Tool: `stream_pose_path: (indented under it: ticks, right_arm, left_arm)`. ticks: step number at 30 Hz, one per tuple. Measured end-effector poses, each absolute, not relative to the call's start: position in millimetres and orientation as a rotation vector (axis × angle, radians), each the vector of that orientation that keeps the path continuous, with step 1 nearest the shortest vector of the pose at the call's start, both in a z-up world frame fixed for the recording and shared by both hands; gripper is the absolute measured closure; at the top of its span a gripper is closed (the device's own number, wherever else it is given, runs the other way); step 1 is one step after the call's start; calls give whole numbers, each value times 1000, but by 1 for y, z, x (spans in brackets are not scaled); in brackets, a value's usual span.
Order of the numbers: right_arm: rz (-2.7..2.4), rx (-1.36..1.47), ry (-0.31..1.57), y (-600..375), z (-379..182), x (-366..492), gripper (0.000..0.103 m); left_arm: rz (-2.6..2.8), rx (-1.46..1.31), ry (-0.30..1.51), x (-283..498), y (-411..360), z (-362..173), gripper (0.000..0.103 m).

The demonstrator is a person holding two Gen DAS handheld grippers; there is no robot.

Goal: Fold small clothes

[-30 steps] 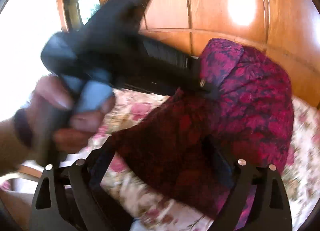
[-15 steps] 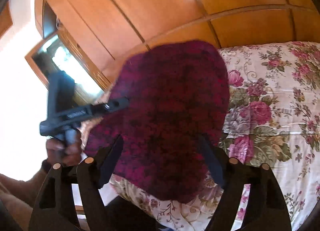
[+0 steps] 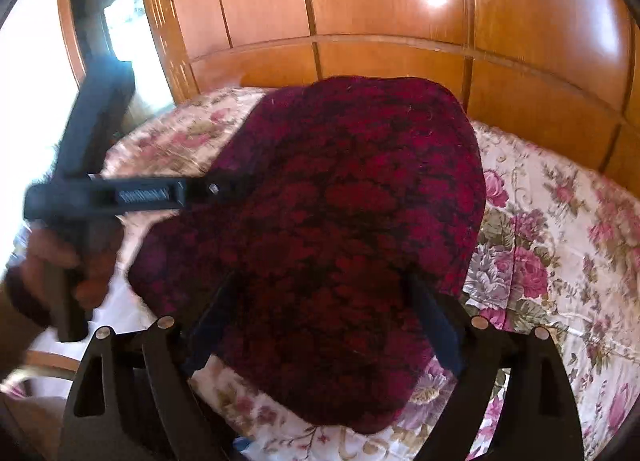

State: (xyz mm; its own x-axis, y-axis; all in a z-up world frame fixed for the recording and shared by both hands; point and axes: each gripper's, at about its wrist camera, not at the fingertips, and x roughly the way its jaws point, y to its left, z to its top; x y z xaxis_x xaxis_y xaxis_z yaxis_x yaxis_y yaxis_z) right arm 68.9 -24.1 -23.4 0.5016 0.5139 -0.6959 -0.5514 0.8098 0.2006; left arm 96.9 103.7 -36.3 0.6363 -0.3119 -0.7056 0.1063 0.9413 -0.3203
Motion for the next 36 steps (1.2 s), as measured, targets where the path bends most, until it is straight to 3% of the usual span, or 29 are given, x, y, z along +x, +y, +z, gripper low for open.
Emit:
stream_pose_path:
  ticks: [4, 8, 13, 17, 24, 26, 31, 33, 36]
  right_arm:
    - [650, 149, 787, -51, 9, 86, 20]
    - [586, 188, 801, -44, 17, 126, 36]
    - [502, 194, 880, -28, 2, 174, 43]
    - [417, 65, 939, -9, -22, 196, 42]
    - [435, 24, 894, -5, -28, 191, 30]
    - [466, 32, 881, -6, -28, 188, 16]
    - [479, 7, 847, -3, -22, 178, 9]
    - [484, 19, 830, -5, -19, 174, 4]
    - [474, 52, 815, -12, -15, 170, 3]
  left_arm:
    - [-239, -237, 836, 96, 101, -34, 60]
    - [-235, -219, 822, 96, 96, -33, 60]
    - [-235, -218, 815, 101, 96, -35, 60]
    - [-212, -207, 837, 110, 95, -43, 58]
    - [-191, -182, 825, 105, 93, -40, 56]
    - [-164, -151, 814, 103, 89, -39, 52]
    - [-160, -154, 815, 100, 89, -36, 52]
    - [-138, -139, 812, 98, 88, -36, 42]
    - [-133, -132, 813, 96, 89, -36, 41]
